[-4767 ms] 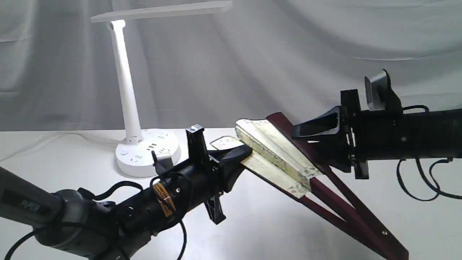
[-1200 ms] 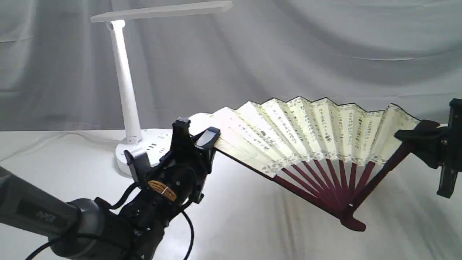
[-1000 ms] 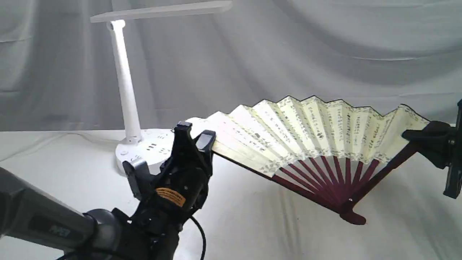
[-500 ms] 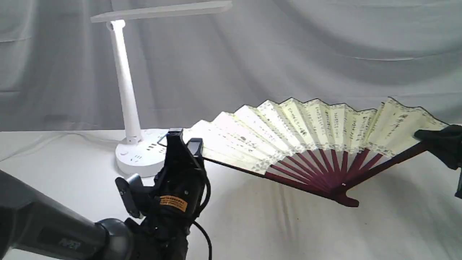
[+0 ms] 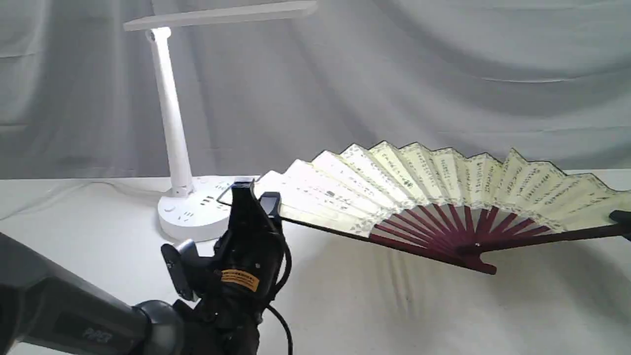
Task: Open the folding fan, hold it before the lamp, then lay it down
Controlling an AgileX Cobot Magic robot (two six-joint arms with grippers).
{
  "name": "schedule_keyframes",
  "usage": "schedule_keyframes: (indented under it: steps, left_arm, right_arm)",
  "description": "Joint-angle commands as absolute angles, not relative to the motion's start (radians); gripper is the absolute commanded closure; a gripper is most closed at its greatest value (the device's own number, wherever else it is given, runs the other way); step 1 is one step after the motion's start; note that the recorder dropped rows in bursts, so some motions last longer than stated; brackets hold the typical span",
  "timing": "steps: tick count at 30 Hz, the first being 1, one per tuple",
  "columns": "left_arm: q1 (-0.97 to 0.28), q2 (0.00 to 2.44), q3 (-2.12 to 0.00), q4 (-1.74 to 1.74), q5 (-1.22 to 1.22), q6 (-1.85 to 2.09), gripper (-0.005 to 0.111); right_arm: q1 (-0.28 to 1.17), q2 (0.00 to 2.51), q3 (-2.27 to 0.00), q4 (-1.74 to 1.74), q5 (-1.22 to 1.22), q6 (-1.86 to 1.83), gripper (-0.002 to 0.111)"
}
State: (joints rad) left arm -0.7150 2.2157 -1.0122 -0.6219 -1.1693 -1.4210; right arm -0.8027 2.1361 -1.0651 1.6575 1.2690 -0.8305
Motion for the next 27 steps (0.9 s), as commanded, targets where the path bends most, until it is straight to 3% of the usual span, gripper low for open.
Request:
schedule_keyframes:
  steps: [1,27]
  left_arm:
    - [-0.703,2.198,-1.017,-0.7,-1.221,-1.456,0.107]
    - [-0.701,2.177,-1.017,-0.769,-1.221,-1.494,0.107]
  right_arm:
    - [-0.828,2.131,-1.018,1.693,1.221,-0.892,0.108]
    - [-0.828,2.044,-0.972,1.688,1.221,-0.912,0.108]
